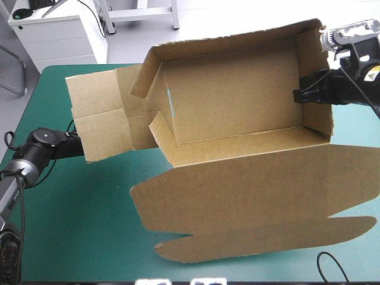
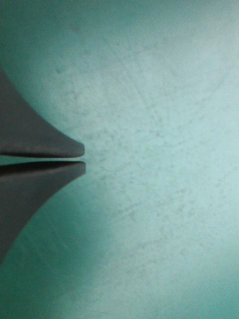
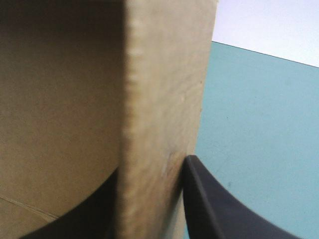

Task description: Fold the box

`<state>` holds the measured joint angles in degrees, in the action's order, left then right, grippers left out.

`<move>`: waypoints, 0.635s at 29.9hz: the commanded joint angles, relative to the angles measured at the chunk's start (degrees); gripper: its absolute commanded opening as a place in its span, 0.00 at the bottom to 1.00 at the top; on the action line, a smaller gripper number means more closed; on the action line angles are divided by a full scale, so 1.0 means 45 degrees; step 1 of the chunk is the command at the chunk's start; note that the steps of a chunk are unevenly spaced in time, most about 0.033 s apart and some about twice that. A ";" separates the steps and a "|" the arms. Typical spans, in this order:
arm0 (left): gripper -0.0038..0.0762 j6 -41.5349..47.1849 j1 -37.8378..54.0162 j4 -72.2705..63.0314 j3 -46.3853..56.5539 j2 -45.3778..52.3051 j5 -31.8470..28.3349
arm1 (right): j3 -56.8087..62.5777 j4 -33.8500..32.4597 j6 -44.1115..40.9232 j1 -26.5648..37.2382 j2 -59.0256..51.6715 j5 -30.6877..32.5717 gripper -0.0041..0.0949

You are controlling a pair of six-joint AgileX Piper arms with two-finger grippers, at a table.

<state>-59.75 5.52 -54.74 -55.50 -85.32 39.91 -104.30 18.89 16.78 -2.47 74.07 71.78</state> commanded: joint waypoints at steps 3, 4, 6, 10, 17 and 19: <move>0.06 -0.1140 -0.0012 -0.2741 -0.0812 0.0396 0.0540 | 0.0277 0.0576 0.0110 0.0093 -0.0288 -0.0063 0.02; 0.06 -0.1153 -0.0012 -0.2947 -0.1001 0.0396 0.0777 | 0.0304 0.0576 0.0154 0.0093 -0.0288 -0.0063 0.02; 0.06 -0.1153 -0.0012 -0.3315 -0.1439 0.0396 0.1507 | 0.0429 0.0576 0.0237 0.0093 -0.0288 -0.0063 0.02; 0.06 -0.1153 -0.0012 -0.4188 -0.2187 0.0396 0.3314 | 0.0515 0.0462 0.0237 0.0093 -0.0268 -0.0063 0.02; 0.06 -0.1082 -0.0012 -0.4903 -0.3107 0.0396 0.6948 | 0.0515 0.0227 0.0237 0.0093 -0.0260 -0.0087 0.02; 0.06 -0.0959 -0.0012 -0.5320 -0.3283 0.0396 0.7619 | 0.0515 0.0199 0.0237 0.0093 -0.0238 -0.0154 0.02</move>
<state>-64.86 5.52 -72.16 -67.51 -85.37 67.00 -100.75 18.36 17.98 -2.45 74.13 71.78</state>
